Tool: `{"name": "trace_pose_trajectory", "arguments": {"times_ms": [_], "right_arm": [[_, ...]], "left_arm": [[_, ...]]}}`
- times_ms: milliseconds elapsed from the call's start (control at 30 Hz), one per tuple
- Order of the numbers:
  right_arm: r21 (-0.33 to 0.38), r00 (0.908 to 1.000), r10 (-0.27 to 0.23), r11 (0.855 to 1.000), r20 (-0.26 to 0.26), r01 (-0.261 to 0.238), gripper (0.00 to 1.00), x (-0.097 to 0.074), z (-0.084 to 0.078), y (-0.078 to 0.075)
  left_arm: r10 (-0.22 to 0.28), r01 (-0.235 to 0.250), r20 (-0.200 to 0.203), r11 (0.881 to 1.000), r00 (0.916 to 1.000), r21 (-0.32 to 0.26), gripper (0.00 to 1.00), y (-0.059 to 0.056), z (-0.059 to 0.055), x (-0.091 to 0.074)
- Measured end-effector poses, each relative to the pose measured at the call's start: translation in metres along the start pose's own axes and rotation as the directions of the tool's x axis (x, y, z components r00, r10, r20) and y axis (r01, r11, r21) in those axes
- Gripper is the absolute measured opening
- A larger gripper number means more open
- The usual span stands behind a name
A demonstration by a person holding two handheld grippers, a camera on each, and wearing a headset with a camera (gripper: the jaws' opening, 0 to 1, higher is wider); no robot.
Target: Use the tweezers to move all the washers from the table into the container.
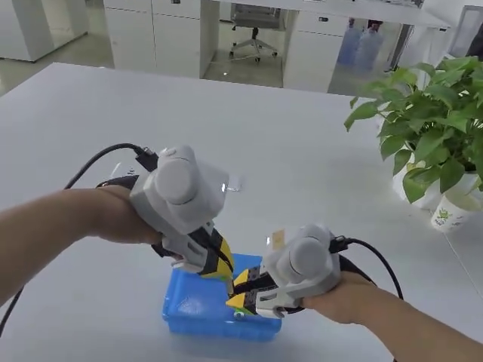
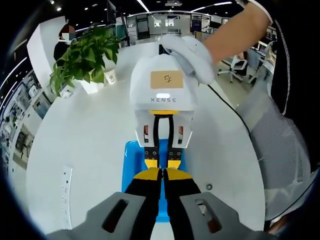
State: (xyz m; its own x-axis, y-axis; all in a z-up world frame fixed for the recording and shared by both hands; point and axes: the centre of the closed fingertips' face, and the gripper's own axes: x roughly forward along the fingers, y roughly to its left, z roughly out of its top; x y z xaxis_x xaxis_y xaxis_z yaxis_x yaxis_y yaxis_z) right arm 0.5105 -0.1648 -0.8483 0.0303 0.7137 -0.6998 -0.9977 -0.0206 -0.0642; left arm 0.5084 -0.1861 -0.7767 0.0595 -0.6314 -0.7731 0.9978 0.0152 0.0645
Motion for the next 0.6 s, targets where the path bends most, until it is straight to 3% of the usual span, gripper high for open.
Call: {"name": "trace_pose_trajectory", "arguments": {"times_ms": [600], "right_arm": [[-0.019, 0.9991, 0.026, 0.999, -0.032, -0.027, 0.11, 0.013, -0.013, -0.002]], "left_arm": [[-0.003, 0.003, 0.007, 1.0, 1.0, -0.021, 0.06, 0.003, -0.012, 0.013]]}}
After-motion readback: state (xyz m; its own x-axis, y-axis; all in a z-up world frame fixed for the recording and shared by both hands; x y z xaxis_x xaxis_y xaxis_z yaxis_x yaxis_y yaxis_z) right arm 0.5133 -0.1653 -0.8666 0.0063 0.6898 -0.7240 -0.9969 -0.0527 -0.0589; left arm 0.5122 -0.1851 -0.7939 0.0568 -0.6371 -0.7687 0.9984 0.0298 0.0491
